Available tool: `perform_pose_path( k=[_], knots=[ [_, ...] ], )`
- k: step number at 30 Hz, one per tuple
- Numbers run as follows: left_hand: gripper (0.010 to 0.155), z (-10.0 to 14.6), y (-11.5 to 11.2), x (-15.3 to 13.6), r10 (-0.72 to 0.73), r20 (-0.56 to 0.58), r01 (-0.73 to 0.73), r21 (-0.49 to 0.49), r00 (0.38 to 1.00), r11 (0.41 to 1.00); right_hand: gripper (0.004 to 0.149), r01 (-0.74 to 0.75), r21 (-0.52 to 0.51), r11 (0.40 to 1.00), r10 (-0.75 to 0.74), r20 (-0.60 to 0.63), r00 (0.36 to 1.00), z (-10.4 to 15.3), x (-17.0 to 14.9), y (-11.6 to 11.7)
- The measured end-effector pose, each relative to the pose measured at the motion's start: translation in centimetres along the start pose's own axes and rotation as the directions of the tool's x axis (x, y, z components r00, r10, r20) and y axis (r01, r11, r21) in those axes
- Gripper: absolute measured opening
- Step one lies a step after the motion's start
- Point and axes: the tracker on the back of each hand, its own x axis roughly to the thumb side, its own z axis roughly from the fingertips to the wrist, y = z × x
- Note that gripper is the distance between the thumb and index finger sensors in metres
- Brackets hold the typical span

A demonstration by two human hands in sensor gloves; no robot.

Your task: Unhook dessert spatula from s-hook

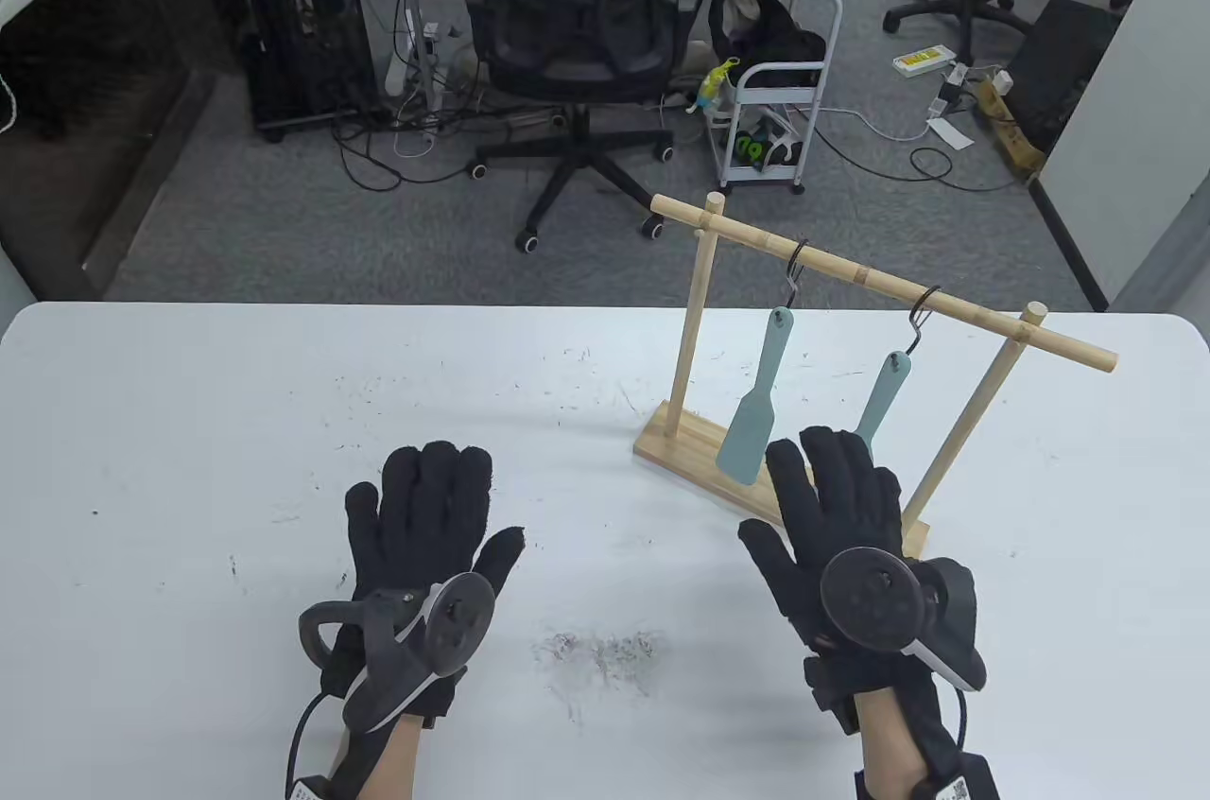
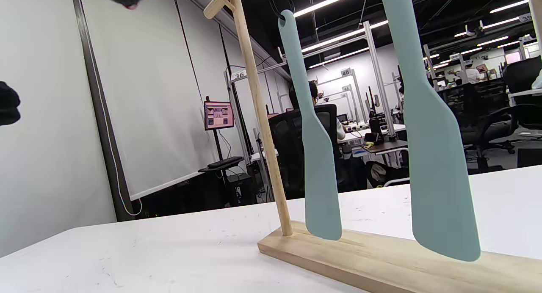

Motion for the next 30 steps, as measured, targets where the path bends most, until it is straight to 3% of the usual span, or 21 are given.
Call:
perform_pose_path(
  k=[16, 24, 30],
  knots=[
    [0.078, 0.0, 0.1, -0.2, 0.011, -0.004, -0.011, 0.001, 1.0, 1.0, 0.072, 0.039, -0.006, 0.999, -0.039, -0.011, 0.999, 0.0, -0.4, -0.3],
    [0.078, -0.1, 0.1, -0.5, 0.007, -0.013, -0.007, 0.003, 1.0, 1.0, 0.074, 0.13, -0.03, 0.991, -0.131, -0.05, 0.99, 0.2, -1.9, -0.9],
    [0.078, 0.1, 0.5, -0.8, 0.029, -0.015, -0.028, 0.014, 0.999, 1.0, 0.078, 0.31, -0.117, 0.944, -0.322, -0.108, 0.94, 0.5, -4.4, -1.7]
  ],
)
